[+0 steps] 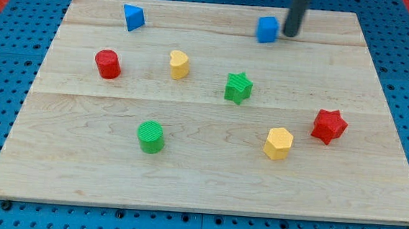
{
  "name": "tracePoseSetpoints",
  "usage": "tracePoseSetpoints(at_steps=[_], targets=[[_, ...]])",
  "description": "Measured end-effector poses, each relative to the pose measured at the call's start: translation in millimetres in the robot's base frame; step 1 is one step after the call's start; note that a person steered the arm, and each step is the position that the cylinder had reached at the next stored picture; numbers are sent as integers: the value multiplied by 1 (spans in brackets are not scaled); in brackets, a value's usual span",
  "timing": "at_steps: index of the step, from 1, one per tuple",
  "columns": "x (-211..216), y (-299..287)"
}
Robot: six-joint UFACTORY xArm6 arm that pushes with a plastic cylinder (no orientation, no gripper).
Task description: Move green star to the yellow heart
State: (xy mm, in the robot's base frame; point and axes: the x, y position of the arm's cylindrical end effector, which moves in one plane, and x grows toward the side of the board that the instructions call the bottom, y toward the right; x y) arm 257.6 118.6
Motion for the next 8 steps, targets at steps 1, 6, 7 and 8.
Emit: tracePoseSetpoints(at_steps=[1, 6, 7, 8], targets=[[-9, -21], [131, 18], [146, -41], [169, -44]])
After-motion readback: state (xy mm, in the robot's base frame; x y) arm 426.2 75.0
